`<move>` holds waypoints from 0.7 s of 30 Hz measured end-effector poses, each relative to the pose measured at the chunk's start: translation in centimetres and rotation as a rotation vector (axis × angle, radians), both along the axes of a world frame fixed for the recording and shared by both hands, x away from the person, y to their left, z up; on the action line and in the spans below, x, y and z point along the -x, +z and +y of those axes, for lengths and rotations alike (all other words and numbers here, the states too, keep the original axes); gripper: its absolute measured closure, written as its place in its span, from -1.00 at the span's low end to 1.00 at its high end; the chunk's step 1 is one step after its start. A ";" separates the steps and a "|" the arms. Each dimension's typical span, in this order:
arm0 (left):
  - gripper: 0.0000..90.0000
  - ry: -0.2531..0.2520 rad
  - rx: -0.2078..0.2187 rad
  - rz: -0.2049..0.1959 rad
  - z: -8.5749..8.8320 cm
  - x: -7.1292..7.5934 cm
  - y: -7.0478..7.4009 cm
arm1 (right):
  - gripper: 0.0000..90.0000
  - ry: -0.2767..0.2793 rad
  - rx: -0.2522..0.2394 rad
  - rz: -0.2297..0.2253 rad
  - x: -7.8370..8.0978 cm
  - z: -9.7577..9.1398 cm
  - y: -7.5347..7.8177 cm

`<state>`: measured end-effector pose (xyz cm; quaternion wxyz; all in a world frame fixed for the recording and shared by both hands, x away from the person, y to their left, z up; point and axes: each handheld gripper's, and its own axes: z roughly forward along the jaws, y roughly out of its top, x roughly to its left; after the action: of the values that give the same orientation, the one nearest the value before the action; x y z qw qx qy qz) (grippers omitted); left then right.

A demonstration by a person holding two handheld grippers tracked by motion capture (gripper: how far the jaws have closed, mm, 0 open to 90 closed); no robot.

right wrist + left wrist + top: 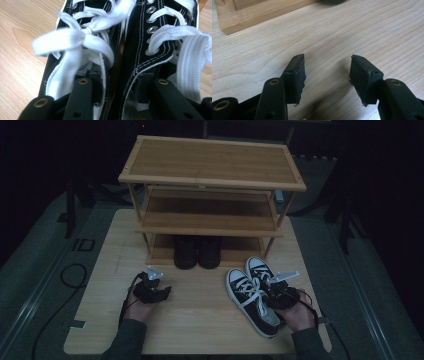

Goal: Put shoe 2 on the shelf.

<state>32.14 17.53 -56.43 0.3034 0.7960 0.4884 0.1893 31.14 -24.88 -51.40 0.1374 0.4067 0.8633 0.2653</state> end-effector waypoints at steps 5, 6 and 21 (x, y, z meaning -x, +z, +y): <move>0.04 0.000 0.001 -0.001 0.0 0.0 0.0 | 0.73 0.018 -0.006 0.007 -0.1 -0.2 0.0; 0.04 0.001 0.001 -0.001 0.0 0.0 0.0 | 0.78 0.019 -0.005 0.004 -0.1 -0.3 0.0; 0.04 0.000 0.002 0.000 0.0 0.1 0.0 | 0.90 0.046 -0.049 0.004 -0.4 -1.3 0.1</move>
<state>32.07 17.50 -56.44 0.3041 0.7956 0.4886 0.1892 31.58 -26.18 -51.33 0.1196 0.3907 0.8659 0.2884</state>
